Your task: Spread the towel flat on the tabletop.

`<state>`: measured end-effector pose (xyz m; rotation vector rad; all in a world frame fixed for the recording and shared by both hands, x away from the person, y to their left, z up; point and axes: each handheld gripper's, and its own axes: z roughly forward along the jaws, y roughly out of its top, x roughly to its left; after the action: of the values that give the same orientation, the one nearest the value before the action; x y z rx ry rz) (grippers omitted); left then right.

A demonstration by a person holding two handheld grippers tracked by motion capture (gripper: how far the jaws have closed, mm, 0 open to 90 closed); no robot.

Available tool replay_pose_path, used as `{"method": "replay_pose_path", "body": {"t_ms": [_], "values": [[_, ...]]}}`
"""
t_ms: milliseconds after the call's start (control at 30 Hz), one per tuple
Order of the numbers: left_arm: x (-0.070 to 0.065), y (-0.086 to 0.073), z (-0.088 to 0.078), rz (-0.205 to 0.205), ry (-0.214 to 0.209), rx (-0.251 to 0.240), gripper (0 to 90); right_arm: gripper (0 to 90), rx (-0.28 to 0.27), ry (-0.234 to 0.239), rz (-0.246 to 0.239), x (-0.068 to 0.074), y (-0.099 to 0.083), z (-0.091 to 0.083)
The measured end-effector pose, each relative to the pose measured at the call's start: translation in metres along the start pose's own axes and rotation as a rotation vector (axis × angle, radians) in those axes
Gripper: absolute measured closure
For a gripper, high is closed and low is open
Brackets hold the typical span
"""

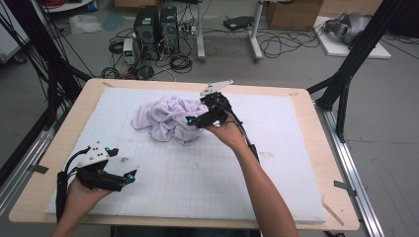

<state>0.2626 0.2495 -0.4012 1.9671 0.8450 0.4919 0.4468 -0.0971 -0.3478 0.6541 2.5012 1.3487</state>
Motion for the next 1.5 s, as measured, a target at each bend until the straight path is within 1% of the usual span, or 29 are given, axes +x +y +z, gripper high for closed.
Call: {"method": "replay_pose_path", "body": {"t_ms": [33, 67, 100, 133, 200, 300, 333, 367, 467, 533, 567, 633, 733, 833, 867, 900, 933, 1000, 1067, 1100, 1133, 1200, 1267, 1300, 1367, 1433, 1467, 1500], "values": [[0.0, 0.0, 0.0, 0.001, 0.0, 0.0, 2.8, 4.8, -0.001, 0.004, 0.008, -0.001, 0.002, 0.005], [0.0, 0.0, -0.001, -0.002, 0.002, -0.004, 2.8, 4.8, -0.002, 0.006, 0.009, -0.001, 0.003, 0.015], [0.001, 0.0, -0.001, -0.004, 0.002, -0.004, 2.8, 4.8, -0.002, 0.006, 0.009, -0.001, 0.003, 0.015], [0.002, 0.0, -0.002, -0.001, 0.004, -0.004, 2.8, 4.8, -0.001, 0.011, 0.009, -0.001, 0.002, 0.019], [0.003, -0.001, -0.002, -0.005, 0.007, -0.006, 2.8, 4.8, 0.004, 0.002, 0.006, -0.001, 0.0, 0.028], [0.004, -0.001, -0.002, -0.003, 0.007, -0.003, 2.8, 4.8, 0.029, 0.004, 0.01, -0.001, -0.005, 0.04], [0.004, -0.001, -0.002, -0.002, 0.007, -0.003, 2.8, 4.8, 0.025, 0.004, 0.008, -0.002, -0.007, 0.043], [0.004, -0.001, -0.002, -0.002, 0.008, -0.002, 2.8, 4.8, 0.024, 0.009, 0.019, -0.002, -0.009, 0.046], [0.004, -0.001, -0.002, 0.002, 0.004, 0.005, 2.8, 4.8, 0.033, 0.007, 0.027, -0.003, -0.014, 0.054], [0.003, -0.001, -0.001, -0.002, 0.007, 0.002, 2.8, 4.9, 0.031, 0.009, 0.035, -0.004, -0.016, 0.059], [0.003, -0.002, -0.001, -0.002, 0.006, 0.003, 2.8, 5.2, 0.029, 0.01, 0.031, -0.004, -0.018, 0.063], [0.003, -0.001, -0.001, 0.0, 0.005, 0.003, 2.8, 5.5, 0.026, 0.007, 0.027, -0.004, -0.019, 0.065], [0.003, -0.001, 0.0, -0.002, 0.006, 0.001, 2.8, 6.4, 0.02, 0.01, 0.043, -0.004, -0.023, 0.072], [0.003, -0.002, -0.001, -0.004, 0.007, 0.001, 2.8, 7.2, 0.026, 0.006, 0.037, -0.004, -0.026, 0.078], [0.003, -0.002, -0.001, -0.001, 0.007, 0.002, 2.8, 17.0, 0.026, 0.023, 0.032, -0.004, -0.027, 0.082], [0.003, -0.002, -0.001, -0.003, 0.007, 0.002, 2.8, 17.0, 0.026, 0.023, 0.032, -0.004, -0.027, 0.082], [0.003, -0.002, -0.001, -0.005, 0.007, 0.001, 2.8, 18.5, 0.026, 0.019, 0.016, -0.004, -0.028, 0.084], [0.003, -0.002, -0.001, -0.005, 0.007, 0.001, 2.8, 19.7, 0.036, 0.014, 0.018, -0.005, -0.029, 0.087], [0.003, -0.002, 0.0, -0.005, 0.005, 0.001, 2.8, 23.9, 0.038, 0.01, 0.012, -0.005, -0.03, 0.088], [0.003, -0.002, 0.0, -0.005, 0.004, 0.001, 2.8, 26.8, 0.044, 0.013, 0.014, -0.004, -0.031, 0.089], [0.003, -0.002, 0.0, -0.005, 0.004, 0.001, 2.8, 30.3, 0.052, 0.012, 0.006, -0.004, -0.031, 0.09], [0.003, -0.002, 0.0, -0.005, 0.004, 0.002, 2.8, 41.3, 0.069, 0.006, -0.019, -0.003, -0.031, 0.092], [0.003, -0.002, 0.0, -0.005, 0.004, 0.003, 2.8, 49.0, 0.083, 0.004, -0.038, -0.001, -0.03, 0.093], [0.003, -0.002, 0.0, -0.006, 0.003, 0.001, 2.8, 55.3, 0.09, 0.008, -0.046, -0.001, -0.03, 0.093], [0.003, -0.002, 0.0, -0.005, 0.004, 0.001, 2.8, 63.5, 0.102, 0.013, -0.049, -0.001, -0.029, 0.092], [0.003, -0.002, 0.0, -0.004, 0.004, 0.0, 2.8, 69.1, 0.105, 0.022, -0.044, -0.002, -0.027, 0.088], [0.004, -0.002, -0.001, -0.003, 0.004, 0.001, 2.8, 70.6, 0.109, 0.032, -0.04, -0.003, -0.026, 0.085], [0.004, -0.002, -0.001, -0.005, 0.006, 0.001, 2.8, 70.6, 0.109, 0.032, -0.04, -0.003, -0.026, 0.085]]}}
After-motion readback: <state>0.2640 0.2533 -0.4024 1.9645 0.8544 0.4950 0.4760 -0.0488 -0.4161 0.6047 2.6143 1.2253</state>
